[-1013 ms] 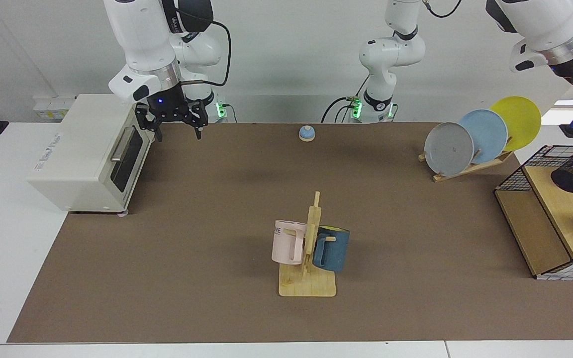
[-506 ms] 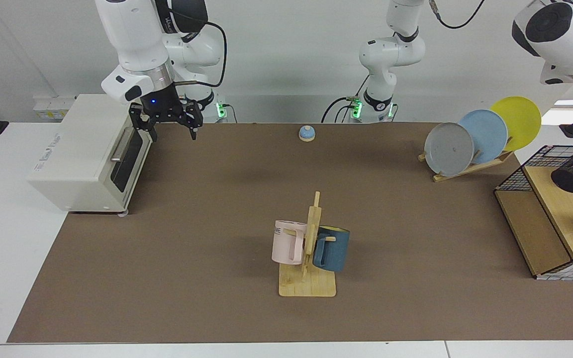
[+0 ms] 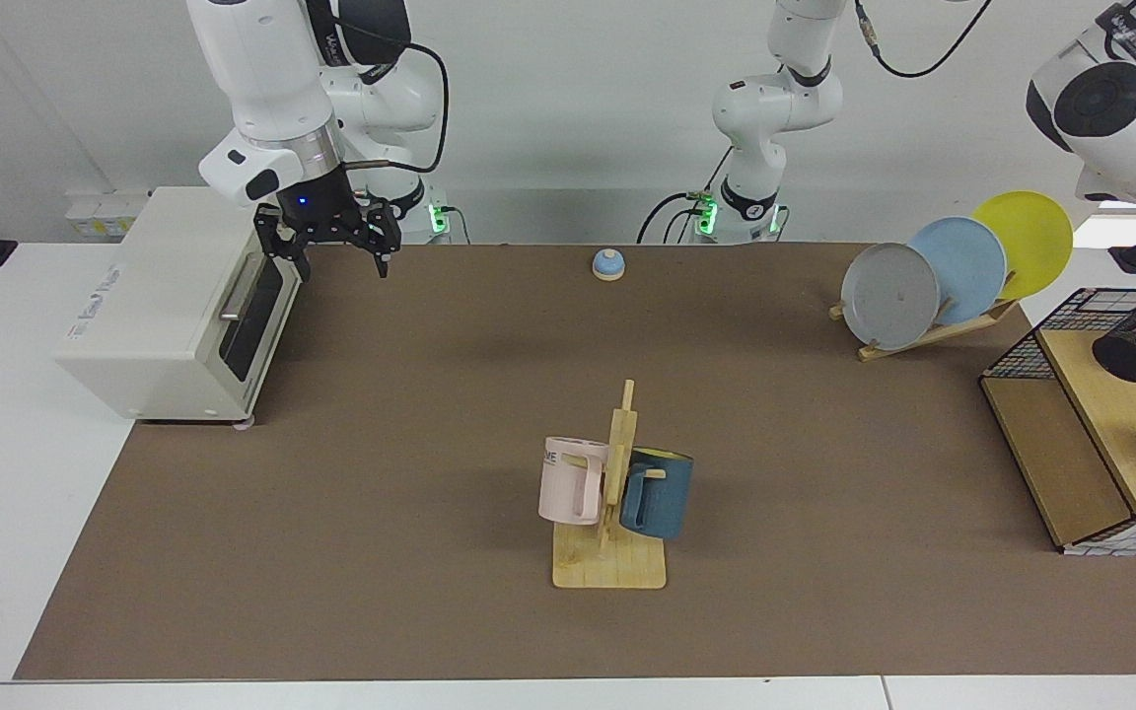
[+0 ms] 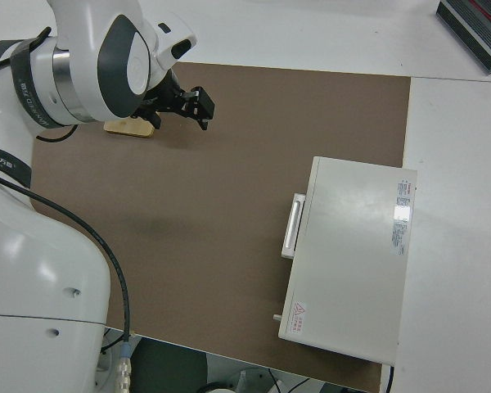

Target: Put markers into pen holder

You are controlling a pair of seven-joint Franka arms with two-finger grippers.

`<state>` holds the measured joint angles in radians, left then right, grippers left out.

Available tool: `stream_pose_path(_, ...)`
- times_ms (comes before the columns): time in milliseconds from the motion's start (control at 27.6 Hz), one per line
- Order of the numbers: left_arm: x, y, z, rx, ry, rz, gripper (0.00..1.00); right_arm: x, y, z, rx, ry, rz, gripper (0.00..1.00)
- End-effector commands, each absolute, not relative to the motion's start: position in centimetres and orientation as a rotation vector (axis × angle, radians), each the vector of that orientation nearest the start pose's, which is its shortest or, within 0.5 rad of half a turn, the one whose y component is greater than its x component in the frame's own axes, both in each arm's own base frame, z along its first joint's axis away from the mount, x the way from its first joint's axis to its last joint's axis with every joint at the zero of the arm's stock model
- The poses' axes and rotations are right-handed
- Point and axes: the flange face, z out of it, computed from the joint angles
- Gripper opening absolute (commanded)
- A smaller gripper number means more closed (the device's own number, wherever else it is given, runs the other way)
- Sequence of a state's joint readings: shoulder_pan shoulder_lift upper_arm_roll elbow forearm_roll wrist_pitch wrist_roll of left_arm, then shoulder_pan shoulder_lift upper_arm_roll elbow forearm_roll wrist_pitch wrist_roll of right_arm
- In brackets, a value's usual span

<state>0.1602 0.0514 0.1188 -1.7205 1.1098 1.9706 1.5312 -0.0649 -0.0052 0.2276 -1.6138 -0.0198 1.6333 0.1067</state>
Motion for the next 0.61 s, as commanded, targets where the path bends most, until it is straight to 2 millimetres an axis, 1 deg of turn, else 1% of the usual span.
stream_pose_path(0, 57.6, 24.2, 57.6, -1.484, 1.617, 0.917, 0.0, 55.1, 8.5, 61.6, -3.147, -0.109, -0.035, 1.0)
stream_pose_path(145, 57.8, 25.0, 56.6, -1.483, 1.625, 0.915, 0.0, 55.1, 8.6, 61.6, -3.147, -0.112, -0.035, 1.0)
stream_pose_path(253, 57.9, 25.2, 56.3, -1.485, 1.63, 0.912, 0.0, 55.1, 8.6, 61.6, -3.147, -0.112, -0.035, 1.0)
stream_pose_path(362, 58.3, 25.4, 55.2, -1.488, 1.644, 0.914, 0.0, 55.1, 8.6, 61.6, -3.147, -0.112, -0.035, 1.0)
stream_pose_path(470, 58.5, 26.3, 54.0, -1.493, 1.657, 0.899, 0.0, 55.1, 8.6, 61.6, -3.147, -0.112, -0.035, 1.0)
stream_pose_path(579, 58.9, 26.4, 52.9, -1.492, 1.675, 0.89, 0.0, 55.1, 8.6, 61.6, -3.147, -0.112, -0.035, 1.0)
